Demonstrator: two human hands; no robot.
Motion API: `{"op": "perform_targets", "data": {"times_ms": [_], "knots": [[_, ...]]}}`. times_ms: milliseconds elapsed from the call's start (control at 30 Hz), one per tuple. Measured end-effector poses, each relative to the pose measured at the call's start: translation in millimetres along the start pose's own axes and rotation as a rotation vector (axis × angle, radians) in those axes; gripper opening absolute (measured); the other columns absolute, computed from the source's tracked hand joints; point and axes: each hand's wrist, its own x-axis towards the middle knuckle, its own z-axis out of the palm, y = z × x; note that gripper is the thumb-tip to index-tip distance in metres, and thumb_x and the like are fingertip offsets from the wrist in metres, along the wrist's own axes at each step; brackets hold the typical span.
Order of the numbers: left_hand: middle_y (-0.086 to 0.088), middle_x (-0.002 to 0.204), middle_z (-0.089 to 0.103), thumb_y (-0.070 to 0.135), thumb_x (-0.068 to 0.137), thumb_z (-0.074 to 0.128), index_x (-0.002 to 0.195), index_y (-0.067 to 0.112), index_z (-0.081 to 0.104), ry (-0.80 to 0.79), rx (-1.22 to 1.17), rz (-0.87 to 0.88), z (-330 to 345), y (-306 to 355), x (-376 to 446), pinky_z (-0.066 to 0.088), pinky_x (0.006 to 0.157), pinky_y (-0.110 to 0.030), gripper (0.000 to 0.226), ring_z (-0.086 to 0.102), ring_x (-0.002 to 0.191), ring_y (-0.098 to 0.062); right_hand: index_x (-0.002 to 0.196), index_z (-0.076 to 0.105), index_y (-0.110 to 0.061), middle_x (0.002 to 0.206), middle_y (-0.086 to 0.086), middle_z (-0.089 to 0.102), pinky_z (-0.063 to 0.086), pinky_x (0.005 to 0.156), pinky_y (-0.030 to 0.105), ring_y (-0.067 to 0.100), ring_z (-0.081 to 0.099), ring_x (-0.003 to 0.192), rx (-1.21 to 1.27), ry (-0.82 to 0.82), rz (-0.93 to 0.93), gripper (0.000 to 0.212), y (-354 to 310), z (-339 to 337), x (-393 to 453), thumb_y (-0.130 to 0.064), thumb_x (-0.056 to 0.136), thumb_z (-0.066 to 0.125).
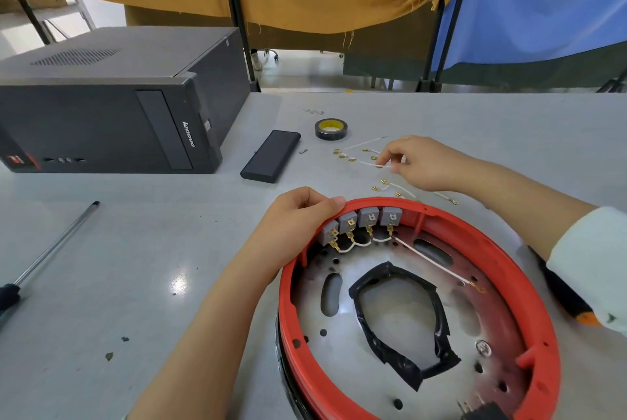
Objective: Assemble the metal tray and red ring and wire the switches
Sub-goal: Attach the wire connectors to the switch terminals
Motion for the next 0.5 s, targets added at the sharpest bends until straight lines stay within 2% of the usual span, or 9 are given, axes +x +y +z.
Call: {"op": "perform_targets", "data": {"times_ms": [100, 167, 200, 300, 333, 400, 433, 500], "knots": [[0.000, 0.077, 0.069, 0.043, 0.086, 0.067, 0.080, 0.017, 0.065, -0.005, 0.001, -0.003, -0.2, 0.4, -1.3, 0.049, 0.072, -0.026, 0.027, 0.061, 0.071, -0.012, 0.110, 0.066, -0.020, 0.100, 0.002, 0.056, 0.035, 0.073, 0.024, 0.010, 0.049, 0.081, 0.051, 0.051, 0.000, 0.023, -1.2, -3.3, -5.1, -0.008, 0.096, 0.051], [-0.001, 0.090, 0.073, 0.045, 0.086, 0.066, 0.089, 0.018, 0.067, 0.002, -0.046, -0.021, 0.4, 0.8, -1.6, 0.051, 0.074, -0.025, 0.027, 0.066, 0.077, -0.011, 0.106, 0.067, -0.021, 0.095, -0.003, 0.055, 0.033, 0.068, 0.020, 0.003, 0.047, 0.076, 0.107, 0.078, -0.016, 0.021, -4.1, -4.2, -10.8, -0.009, 0.096, 0.053], [0.001, 0.097, 0.073, 0.046, 0.087, 0.064, 0.093, 0.021, 0.067, 0.001, -0.107, -0.038, 0.7, 0.9, -1.0, 0.053, 0.072, -0.022, 0.026, 0.068, 0.079, -0.008, 0.103, 0.067, -0.024, 0.093, -0.008, 0.053, 0.033, 0.066, 0.018, 0.001, 0.047, 0.075, 0.128, 0.085, -0.032, 0.020, -6.5, -4.6, -14.4, -0.010, 0.096, 0.053], [0.012, 0.108, 0.071, 0.047, 0.091, 0.058, 0.098, 0.032, 0.061, -0.026, -0.329, -0.073, -1.8, 3.8, -0.9, 0.049, 0.050, -0.008, 0.017, 0.068, 0.074, 0.009, 0.095, 0.064, -0.034, 0.092, -0.012, 0.051, 0.032, 0.064, 0.011, 0.000, 0.047, 0.073, 0.151, 0.066, -0.114, 0.021, -16.3, -6.4, -29.0, -0.015, 0.095, 0.055], [0.011, 0.110, 0.072, 0.045, 0.091, 0.059, 0.104, 0.030, 0.061, -0.015, -0.404, -0.063, -3.0, 3.5, 0.0, 0.049, 0.052, -0.008, 0.020, 0.069, 0.079, 0.007, 0.094, 0.062, -0.037, 0.092, -0.013, 0.051, 0.031, 0.065, 0.011, -0.003, 0.048, 0.073, 0.144, 0.056, -0.143, 0.022, -19.7, -7.0, -34.3, -0.017, 0.095, 0.055], [0.004, 0.110, 0.073, 0.033, 0.089, 0.066, 0.123, 0.019, 0.057, 0.049, -0.536, -0.015, -4.9, -0.1, 3.3, 0.055, 0.071, -0.018, 0.038, 0.071, 0.092, -0.006, 0.092, 0.060, -0.041, 0.092, -0.015, 0.050, 0.030, 0.065, 0.011, -0.014, 0.046, 0.074, 0.130, 0.051, -0.192, 0.024, -26.1, -8.1, -43.9, -0.019, 0.095, 0.055], [0.000, 0.108, 0.074, 0.026, 0.087, 0.070, 0.129, 0.015, 0.052, 0.089, -0.574, 0.009, -5.7, -2.7, 4.5, 0.056, 0.081, -0.024, 0.047, 0.072, 0.094, -0.011, 0.092, 0.060, -0.042, 0.093, -0.016, 0.050, 0.030, 0.066, 0.011, -0.015, 0.045, 0.076, 0.129, 0.058, -0.209, 0.024, -28.7, -8.8, -47.9, -0.019, 0.095, 0.055], [-0.003, 0.103, 0.075, 0.017, 0.084, 0.073, 0.132, 0.015, 0.047, 0.135, -0.615, 0.049, -7.4, -6.9, 5.2, 0.056, 0.088, -0.030, 0.055, 0.072, 0.094, -0.017, 0.092, 0.060, -0.043, 0.097, -0.013, 0.052, 0.032, 0.068, 0.011, -0.009, 0.048, 0.080, 0.126, 0.086, -0.234, 0.025, -32.6, -10.6, -54.0, -0.018, 0.095, 0.055]]}}
